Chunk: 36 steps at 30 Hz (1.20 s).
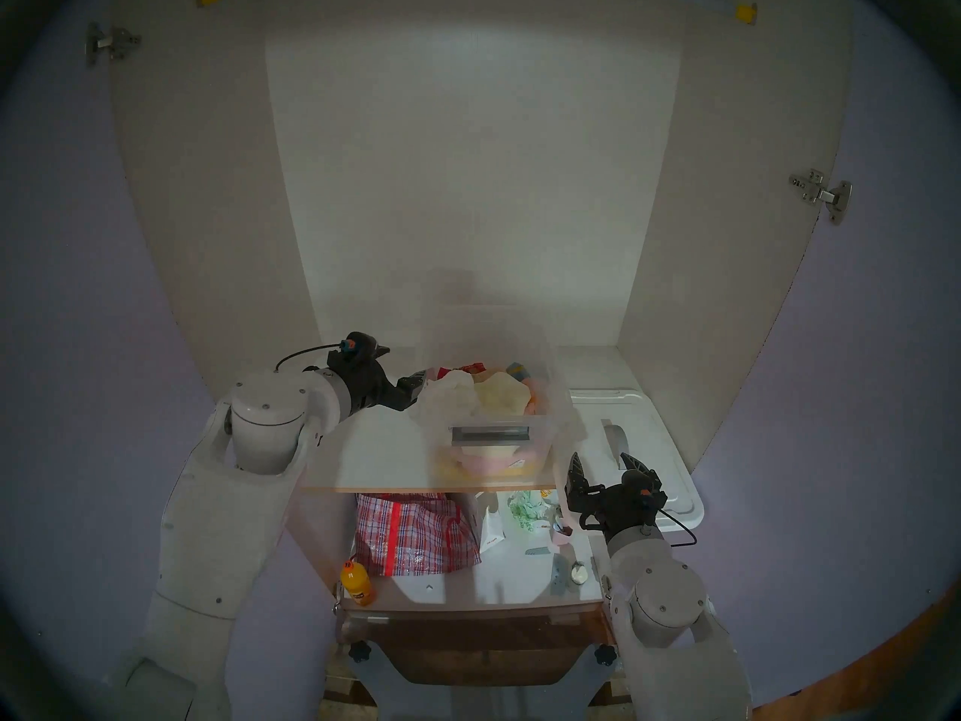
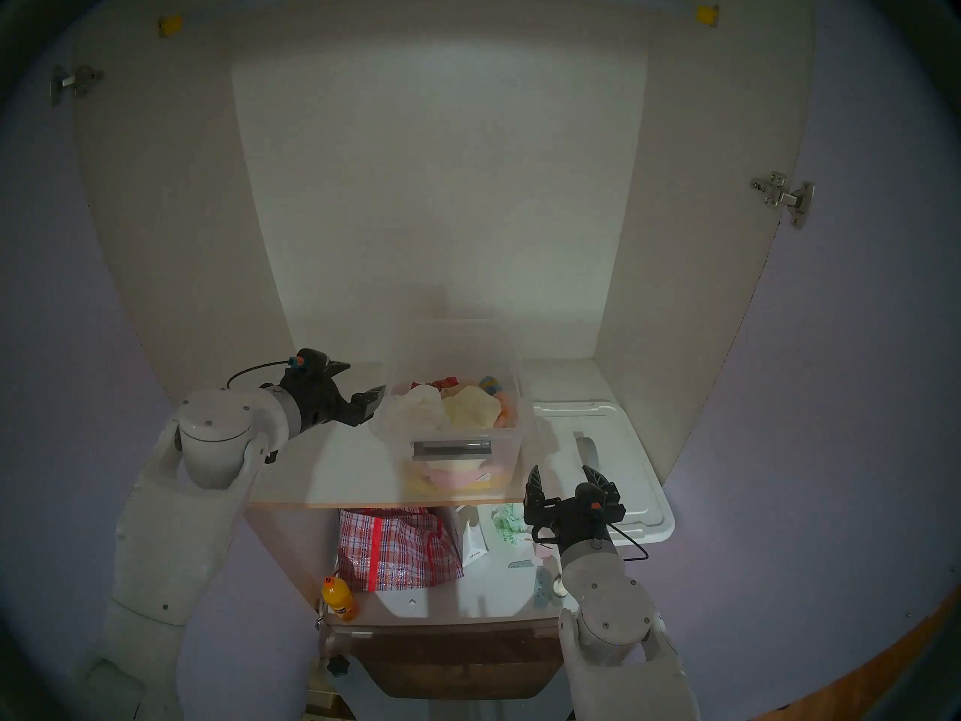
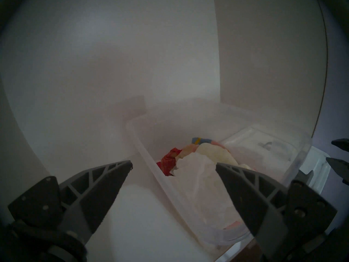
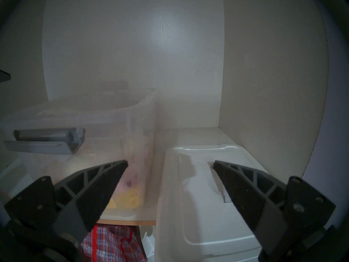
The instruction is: Take clothing out of the storage bin and put the lid back on the bin
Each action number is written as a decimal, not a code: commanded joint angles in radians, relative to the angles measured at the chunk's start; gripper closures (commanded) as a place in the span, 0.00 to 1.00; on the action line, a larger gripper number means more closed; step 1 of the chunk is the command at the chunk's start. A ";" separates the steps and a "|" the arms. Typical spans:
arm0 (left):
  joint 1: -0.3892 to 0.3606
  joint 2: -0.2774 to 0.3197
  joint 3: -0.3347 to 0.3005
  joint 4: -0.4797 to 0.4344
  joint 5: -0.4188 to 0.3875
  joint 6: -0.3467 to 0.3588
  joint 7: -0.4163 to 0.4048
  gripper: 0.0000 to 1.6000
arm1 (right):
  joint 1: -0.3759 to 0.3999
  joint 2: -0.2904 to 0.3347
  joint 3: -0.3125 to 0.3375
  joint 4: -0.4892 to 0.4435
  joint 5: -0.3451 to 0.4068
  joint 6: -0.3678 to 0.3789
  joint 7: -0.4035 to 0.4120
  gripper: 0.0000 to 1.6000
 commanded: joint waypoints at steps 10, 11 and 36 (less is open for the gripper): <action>-0.249 -0.003 0.069 0.145 0.018 0.053 -0.128 0.00 | 0.013 -0.001 0.000 -0.014 0.000 -0.006 0.000 0.00; -0.266 -0.004 0.078 0.161 0.024 0.058 -0.133 0.00 | 0.013 -0.001 0.000 -0.014 0.000 -0.006 0.000 0.00; -0.732 -0.112 0.376 0.786 0.110 0.154 -0.303 0.00 | 0.019 -0.001 0.000 -0.004 0.000 -0.007 0.000 0.00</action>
